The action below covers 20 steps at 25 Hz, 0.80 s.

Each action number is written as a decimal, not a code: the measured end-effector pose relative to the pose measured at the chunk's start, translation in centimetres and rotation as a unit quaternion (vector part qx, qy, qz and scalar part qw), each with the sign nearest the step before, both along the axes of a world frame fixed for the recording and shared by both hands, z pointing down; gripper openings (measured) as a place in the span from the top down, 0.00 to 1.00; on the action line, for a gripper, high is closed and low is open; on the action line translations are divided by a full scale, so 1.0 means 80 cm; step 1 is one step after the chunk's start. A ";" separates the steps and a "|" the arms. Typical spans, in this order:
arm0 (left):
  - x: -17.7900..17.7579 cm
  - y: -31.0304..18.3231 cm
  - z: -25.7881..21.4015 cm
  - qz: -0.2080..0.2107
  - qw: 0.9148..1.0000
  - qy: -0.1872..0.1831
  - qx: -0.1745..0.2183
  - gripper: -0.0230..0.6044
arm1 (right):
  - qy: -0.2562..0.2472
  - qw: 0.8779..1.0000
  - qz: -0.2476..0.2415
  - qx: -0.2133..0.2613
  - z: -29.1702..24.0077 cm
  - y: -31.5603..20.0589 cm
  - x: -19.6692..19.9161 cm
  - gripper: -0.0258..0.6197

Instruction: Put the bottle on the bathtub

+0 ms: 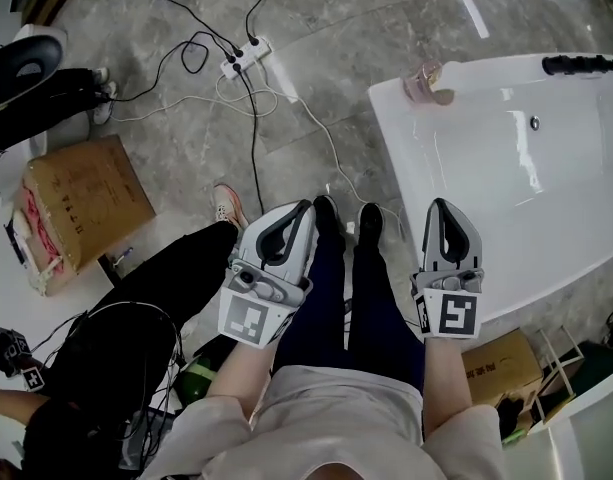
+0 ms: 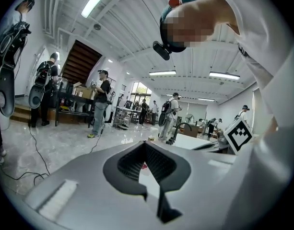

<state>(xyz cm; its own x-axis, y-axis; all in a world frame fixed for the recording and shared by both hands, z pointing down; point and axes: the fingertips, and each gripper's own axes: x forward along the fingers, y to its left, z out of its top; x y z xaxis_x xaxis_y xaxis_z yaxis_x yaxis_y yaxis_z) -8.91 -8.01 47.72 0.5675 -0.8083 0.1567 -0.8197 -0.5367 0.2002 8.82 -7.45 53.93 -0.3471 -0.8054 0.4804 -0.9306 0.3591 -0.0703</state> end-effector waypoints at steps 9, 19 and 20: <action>0.003 -0.008 -0.113 -0.012 1.000 -0.016 0.015 0.96 | -0.061 0.998 0.012 0.021 -0.142 -0.001 -0.010 0.95; 0.006 0.001 -0.295 -0.009 0.996 -0.005 0.093 0.96 | -0.066 0.993 -0.060 0.082 -0.320 0.007 -0.037 0.95; 0.006 0.004 -0.310 -0.008 0.995 -0.003 0.098 0.96 | -0.070 0.992 -0.064 0.084 -0.336 0.011 -0.039 0.95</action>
<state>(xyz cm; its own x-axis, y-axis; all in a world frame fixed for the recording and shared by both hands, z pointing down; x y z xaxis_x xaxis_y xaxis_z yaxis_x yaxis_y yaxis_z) -8.40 -7.65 22.96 0.5534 -0.8329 -0.0016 -0.8296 -0.5514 0.0884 5.71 -6.56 27.03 -0.5056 -0.8148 0.2836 -0.8619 0.4915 -0.1246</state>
